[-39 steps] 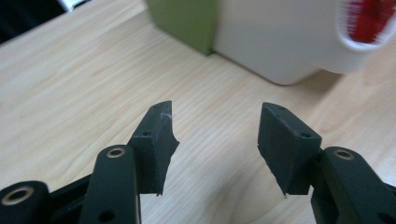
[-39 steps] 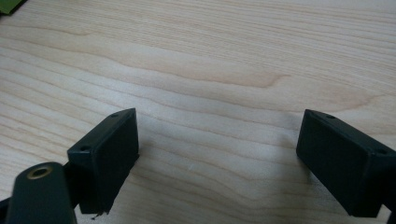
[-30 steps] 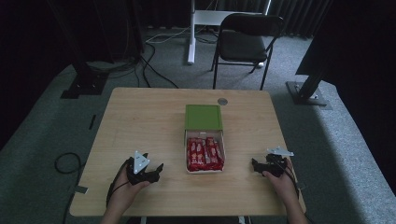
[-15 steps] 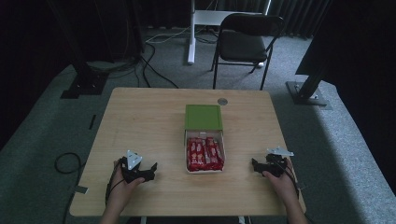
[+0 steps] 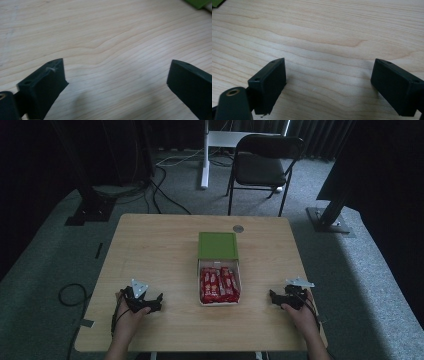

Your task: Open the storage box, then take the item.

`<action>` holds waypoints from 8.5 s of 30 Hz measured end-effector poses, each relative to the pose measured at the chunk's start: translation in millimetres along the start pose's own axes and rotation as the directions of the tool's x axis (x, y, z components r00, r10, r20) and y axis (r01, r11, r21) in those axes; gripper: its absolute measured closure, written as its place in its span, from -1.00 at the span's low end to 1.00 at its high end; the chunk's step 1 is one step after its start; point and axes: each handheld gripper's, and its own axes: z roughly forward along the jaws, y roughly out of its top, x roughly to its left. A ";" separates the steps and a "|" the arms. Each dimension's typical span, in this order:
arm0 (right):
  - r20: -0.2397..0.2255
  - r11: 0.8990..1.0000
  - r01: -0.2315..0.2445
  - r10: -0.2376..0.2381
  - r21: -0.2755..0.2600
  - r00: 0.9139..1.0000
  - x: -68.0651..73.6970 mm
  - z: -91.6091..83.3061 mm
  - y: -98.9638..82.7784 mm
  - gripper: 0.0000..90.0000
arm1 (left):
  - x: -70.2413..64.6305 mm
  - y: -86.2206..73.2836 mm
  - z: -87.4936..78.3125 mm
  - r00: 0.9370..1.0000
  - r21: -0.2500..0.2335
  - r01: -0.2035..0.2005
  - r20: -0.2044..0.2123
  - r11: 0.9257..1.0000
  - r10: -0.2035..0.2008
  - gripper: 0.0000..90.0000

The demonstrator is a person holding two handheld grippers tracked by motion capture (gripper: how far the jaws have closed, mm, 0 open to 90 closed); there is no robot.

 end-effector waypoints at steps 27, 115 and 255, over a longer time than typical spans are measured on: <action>-0.003 1.000 0.001 -0.001 0.003 1.000 0.3 0.8 0.7 -0.75 | 3.4 3.8 10.9 0.994 0.117 0.104 0.007 0.988 -0.105 -0.96; -0.157 0.972 0.078 -0.114 -0.223 0.981 129.3 -51.6 107.7 -0.70 | 3.7 4.2 11.5 0.994 0.117 0.105 0.003 0.988 -0.106 -0.97; -0.396 0.987 0.029 -0.089 -0.155 0.914 187.6 -72.9 97.1 0.90 | 2.8 3.9 11.2 0.994 0.116 0.112 -0.004 0.987 -0.113 -0.97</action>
